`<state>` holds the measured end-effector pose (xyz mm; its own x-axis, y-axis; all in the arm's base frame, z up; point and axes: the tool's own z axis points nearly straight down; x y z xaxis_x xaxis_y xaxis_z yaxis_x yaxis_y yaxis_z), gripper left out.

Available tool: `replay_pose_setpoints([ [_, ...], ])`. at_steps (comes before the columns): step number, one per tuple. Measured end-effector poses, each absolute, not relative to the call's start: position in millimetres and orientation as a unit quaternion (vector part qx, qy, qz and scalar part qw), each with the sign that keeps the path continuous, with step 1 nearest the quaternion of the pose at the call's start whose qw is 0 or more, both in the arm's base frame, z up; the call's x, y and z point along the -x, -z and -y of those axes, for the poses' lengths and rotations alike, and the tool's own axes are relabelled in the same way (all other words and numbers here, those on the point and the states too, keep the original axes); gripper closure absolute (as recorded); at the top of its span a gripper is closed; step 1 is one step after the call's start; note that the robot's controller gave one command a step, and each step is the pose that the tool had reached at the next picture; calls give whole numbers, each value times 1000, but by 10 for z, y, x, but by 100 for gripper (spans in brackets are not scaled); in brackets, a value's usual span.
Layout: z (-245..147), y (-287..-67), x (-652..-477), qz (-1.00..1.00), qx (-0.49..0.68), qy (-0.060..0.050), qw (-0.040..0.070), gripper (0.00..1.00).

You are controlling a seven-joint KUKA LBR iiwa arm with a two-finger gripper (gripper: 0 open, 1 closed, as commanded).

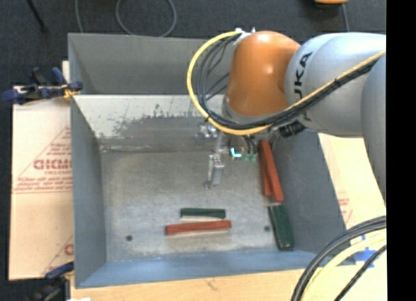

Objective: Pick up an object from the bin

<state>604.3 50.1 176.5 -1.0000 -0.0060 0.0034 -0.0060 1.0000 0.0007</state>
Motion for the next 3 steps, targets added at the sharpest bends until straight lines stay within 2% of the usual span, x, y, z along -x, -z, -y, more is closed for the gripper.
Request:
replay_pose_setpoints([
  [1,-1395,-716,-5738,1000,30,1,3,0],
  [2,-456,-713,-6338,999,-43,-2,-4,0],
  [3,-611,-1695,-6213,987,-163,-1,-6,0],
])
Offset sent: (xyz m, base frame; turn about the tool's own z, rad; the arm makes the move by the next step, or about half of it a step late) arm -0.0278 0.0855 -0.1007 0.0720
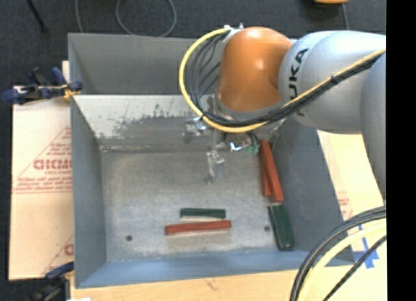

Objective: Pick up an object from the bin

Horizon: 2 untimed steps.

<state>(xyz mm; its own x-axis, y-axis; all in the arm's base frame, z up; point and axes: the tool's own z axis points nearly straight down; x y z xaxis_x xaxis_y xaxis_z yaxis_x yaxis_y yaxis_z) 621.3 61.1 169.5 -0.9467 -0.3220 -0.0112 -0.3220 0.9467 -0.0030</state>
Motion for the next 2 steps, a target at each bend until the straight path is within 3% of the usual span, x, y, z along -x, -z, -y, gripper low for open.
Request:
replay_pose_setpoints([
  [1,-1025,-1338,-5908,-972,234,-1,0,0],
  [2,-448,-811,-5444,-961,275,0,-3,0],
])
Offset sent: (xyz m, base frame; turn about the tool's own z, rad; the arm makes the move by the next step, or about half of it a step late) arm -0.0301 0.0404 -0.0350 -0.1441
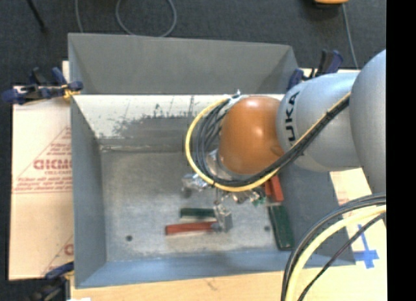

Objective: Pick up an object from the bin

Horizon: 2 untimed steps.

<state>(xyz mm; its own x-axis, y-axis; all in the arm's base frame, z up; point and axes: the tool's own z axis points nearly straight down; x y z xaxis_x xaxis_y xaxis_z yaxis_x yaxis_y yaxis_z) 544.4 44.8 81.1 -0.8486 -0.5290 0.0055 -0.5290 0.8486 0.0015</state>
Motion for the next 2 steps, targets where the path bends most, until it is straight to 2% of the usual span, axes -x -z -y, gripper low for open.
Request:
replay_pose_setpoints([
  [1,-483,-846,-5477,961,-276,0,-2,100],
  [2,-334,-2371,-5475,959,-283,-2,-6,100],
])
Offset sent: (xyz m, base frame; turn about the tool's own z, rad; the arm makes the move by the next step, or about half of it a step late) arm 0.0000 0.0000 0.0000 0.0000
